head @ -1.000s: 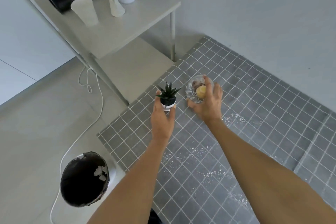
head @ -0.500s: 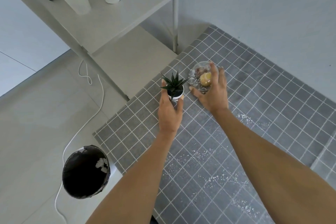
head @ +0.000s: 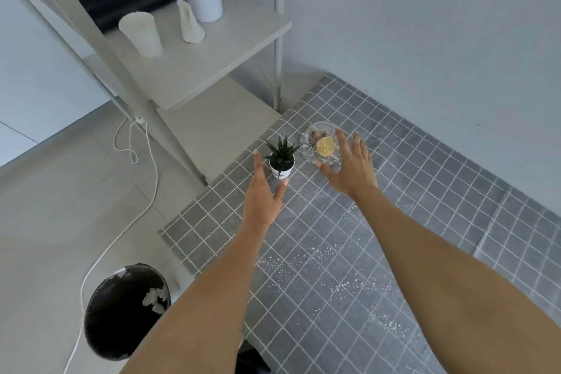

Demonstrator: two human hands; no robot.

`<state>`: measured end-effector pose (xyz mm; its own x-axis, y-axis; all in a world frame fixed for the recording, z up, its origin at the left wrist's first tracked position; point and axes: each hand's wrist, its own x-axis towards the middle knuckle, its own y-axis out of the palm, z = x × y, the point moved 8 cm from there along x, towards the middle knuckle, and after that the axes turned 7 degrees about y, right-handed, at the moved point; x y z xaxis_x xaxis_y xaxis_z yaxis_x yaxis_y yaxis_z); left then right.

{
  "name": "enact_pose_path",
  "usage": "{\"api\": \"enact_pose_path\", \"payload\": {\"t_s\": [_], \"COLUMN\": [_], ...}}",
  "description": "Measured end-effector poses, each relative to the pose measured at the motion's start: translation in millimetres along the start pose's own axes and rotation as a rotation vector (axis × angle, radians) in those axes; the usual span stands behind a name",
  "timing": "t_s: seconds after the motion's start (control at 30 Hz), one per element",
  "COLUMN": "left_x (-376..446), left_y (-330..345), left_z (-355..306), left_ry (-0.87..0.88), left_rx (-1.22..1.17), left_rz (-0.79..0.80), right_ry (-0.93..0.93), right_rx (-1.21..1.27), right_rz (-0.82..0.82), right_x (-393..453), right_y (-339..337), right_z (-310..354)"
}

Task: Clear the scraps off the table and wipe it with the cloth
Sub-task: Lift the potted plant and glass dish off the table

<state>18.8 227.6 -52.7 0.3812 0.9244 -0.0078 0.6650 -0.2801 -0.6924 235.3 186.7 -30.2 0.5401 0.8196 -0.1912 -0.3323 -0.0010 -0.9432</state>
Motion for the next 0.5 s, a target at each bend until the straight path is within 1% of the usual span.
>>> {"api": "enact_pose_path", "payload": {"t_s": [0.17,0.23,0.33,0.4,0.5], "left_x": [-17.7,-31.2,-56.5,-70.3,-81.6], "left_y": [-0.7,4.2,17.2,26.5,36.9], "left_z": [-13.4,-24.8,-32.8,-43.2,-67.7], "left_ry": [-0.003,0.003,-0.013,0.037,0.166], "left_rx": [0.062,0.089,0.205,0.304,0.423], "left_rz": [0.140,0.231,0.387,0.468,0.518], "right_ry": [0.071,0.119,0.200,0.244,0.301], "right_rx": [-0.042,-0.029,-0.001,0.023,0.053], "right_rz": [0.008,0.014,0.034,0.038,0.059], "right_x": [-41.1,-64.5,-101.4,-127.6,-161.7], "right_y": [-16.4,-21.2,-23.3,-24.0,-21.7], "right_z": [-21.9,-35.4,-55.4,-70.1,-92.3]}}
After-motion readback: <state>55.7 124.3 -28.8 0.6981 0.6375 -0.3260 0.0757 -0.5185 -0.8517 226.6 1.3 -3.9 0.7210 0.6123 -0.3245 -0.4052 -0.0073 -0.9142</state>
